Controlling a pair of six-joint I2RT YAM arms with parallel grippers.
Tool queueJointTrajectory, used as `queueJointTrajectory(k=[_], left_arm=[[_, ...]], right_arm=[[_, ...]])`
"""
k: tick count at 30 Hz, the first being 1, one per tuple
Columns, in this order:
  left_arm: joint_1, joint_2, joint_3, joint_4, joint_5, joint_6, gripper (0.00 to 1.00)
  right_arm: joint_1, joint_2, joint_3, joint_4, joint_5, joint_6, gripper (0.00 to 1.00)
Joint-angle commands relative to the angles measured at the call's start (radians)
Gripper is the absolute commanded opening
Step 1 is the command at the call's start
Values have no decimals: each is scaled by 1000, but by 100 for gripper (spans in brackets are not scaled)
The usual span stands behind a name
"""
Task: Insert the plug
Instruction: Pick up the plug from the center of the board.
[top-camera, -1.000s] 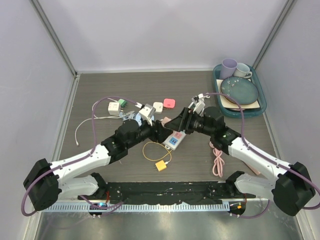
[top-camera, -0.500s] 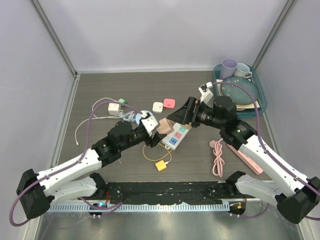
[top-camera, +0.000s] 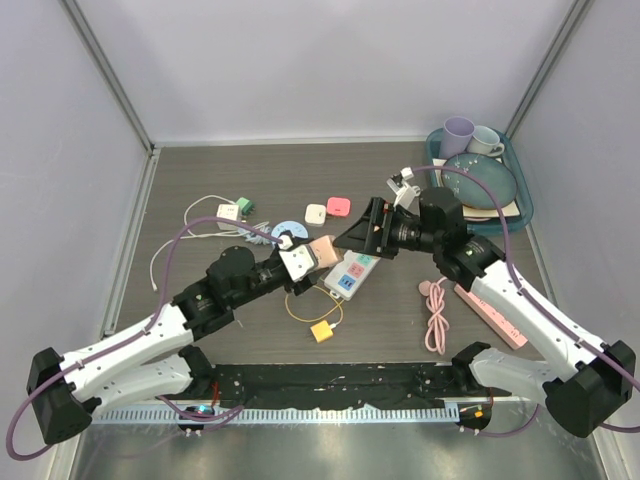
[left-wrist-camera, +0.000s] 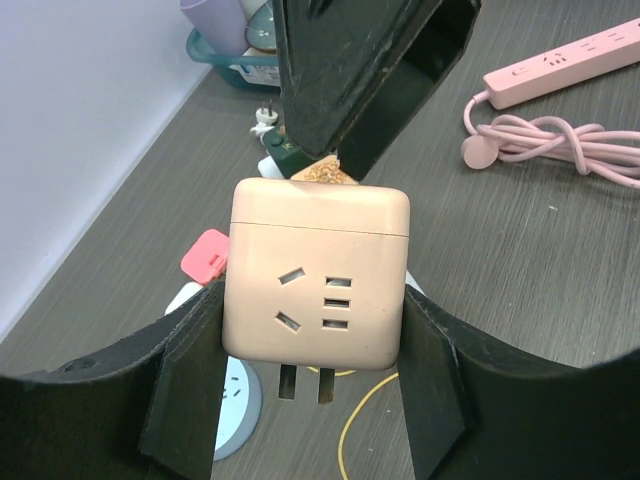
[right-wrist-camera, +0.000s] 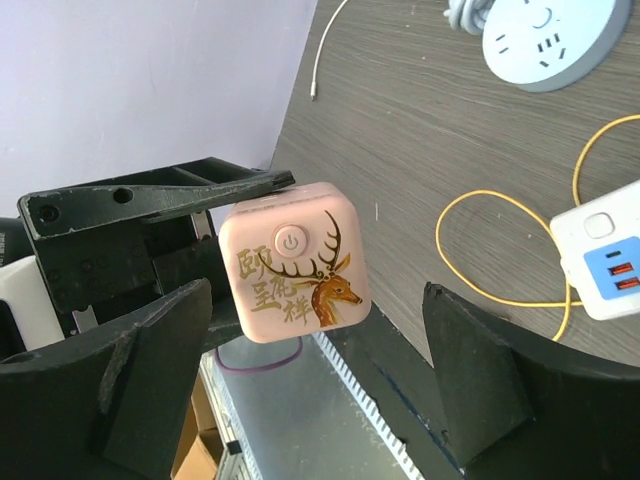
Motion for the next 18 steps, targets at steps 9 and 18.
queueJointTrajectory(k=[9, 18], left_arm=[[-9, -4, 34, 115, 34, -30, 2], [-9, 27, 37, 132, 57, -47, 2]], right_arm=[[-2, 9, -116, 377, -159, 130, 87], [1, 35, -142, 402, -182, 110, 82]])
